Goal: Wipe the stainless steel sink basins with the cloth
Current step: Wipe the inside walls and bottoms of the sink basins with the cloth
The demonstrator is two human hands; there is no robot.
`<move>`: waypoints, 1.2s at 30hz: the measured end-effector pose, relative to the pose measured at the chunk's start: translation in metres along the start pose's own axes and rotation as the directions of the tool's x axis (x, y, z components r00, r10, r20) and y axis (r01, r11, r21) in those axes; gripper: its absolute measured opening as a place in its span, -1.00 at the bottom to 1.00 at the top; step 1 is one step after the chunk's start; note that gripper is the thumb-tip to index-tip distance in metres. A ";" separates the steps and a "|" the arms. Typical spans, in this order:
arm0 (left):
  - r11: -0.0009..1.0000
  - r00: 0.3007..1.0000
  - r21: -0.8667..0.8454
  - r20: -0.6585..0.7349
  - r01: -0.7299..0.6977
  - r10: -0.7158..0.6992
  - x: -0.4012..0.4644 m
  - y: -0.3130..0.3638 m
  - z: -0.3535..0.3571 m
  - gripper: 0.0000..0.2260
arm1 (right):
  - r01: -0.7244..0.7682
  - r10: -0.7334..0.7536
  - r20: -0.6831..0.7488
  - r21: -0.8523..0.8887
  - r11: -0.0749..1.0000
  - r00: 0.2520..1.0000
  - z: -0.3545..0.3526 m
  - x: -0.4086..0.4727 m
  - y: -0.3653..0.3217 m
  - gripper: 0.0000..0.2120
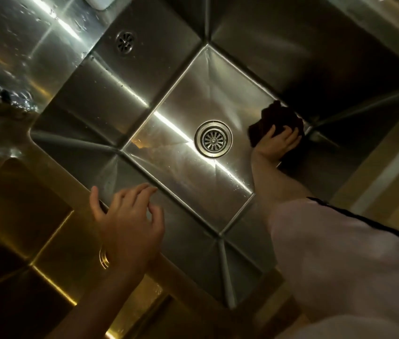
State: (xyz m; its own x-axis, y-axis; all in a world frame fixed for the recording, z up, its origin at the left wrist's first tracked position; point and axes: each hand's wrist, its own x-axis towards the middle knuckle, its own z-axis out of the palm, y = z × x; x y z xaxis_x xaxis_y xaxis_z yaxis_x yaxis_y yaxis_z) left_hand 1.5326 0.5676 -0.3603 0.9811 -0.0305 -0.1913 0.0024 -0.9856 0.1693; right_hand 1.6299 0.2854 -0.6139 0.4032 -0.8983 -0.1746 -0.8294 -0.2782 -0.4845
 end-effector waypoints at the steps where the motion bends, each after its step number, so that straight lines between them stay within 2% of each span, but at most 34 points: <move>1: 1.000 1.000 -0.003 -0.006 -0.002 0.002 0.000 0.000 0.000 -0.70 | -0.021 0.021 -0.011 -0.005 1.000 1.000 -0.001 0.001 -0.001 -0.60; 6: 1.000 1.000 -0.016 -0.022 -0.001 0.000 0.000 0.000 -0.001 -0.72 | 0.012 -0.010 0.034 -0.063 0.998 0.999 0.004 0.003 -0.017 -0.60; 11: 1.000 1.000 -0.009 -0.026 -0.006 0.006 -0.001 0.001 -0.002 -0.70 | 0.241 -0.229 0.134 -0.076 0.968 0.964 0.020 0.015 -0.043 -0.61; 15: 1.000 1.000 0.018 -0.017 -0.015 0.015 0.001 0.001 -0.001 -0.66 | 0.320 -0.313 0.167 -0.017 0.947 0.935 0.040 0.013 -0.073 -0.64; 17: 0.999 1.000 0.037 -0.006 -0.016 0.016 0.002 0.000 0.000 -0.66 | 0.405 -0.401 0.207 0.023 0.914 0.892 0.051 0.009 -0.088 -0.65; 20: 0.998 1.000 0.061 0.029 -0.002 0.000 0.003 -0.001 0.000 -0.65 | 0.568 -0.567 0.312 0.098 0.817 0.762 0.069 0.014 -0.115 -0.67; 23: 0.997 0.999 0.079 0.044 0.013 -0.017 0.003 -0.001 0.001 -0.64 | 0.644 -0.642 0.402 0.151 0.750 0.653 0.086 0.023 -0.148 -0.68; 27: 0.995 0.999 0.100 0.044 0.014 -0.018 0.002 -0.004 0.003 -0.65 | 0.697 -0.687 0.437 0.169 0.697 0.581 0.104 0.024 -0.173 -0.67; 33: 0.996 0.999 0.082 0.035 0.018 -0.021 0.003 -0.004 0.003 -0.65 | 0.726 -0.713 0.438 0.177 0.665 0.547 0.107 0.001 -0.169 -0.67; 36: 0.996 0.999 0.088 0.034 0.027 -0.030 0.003 -0.002 0.003 -0.65 | 0.749 -0.755 0.478 0.259 0.610 0.449 0.099 -0.031 -0.155 -0.69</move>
State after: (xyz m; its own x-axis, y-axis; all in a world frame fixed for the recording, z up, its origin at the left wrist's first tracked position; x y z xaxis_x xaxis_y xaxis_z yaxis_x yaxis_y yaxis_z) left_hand 1.5354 0.5690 -0.3639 0.9734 -0.0069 -0.2288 0.0114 -0.9968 0.0785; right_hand 1.7844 0.3905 -0.6185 0.9920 -0.0305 -0.1228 -0.1034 -0.7548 -0.6478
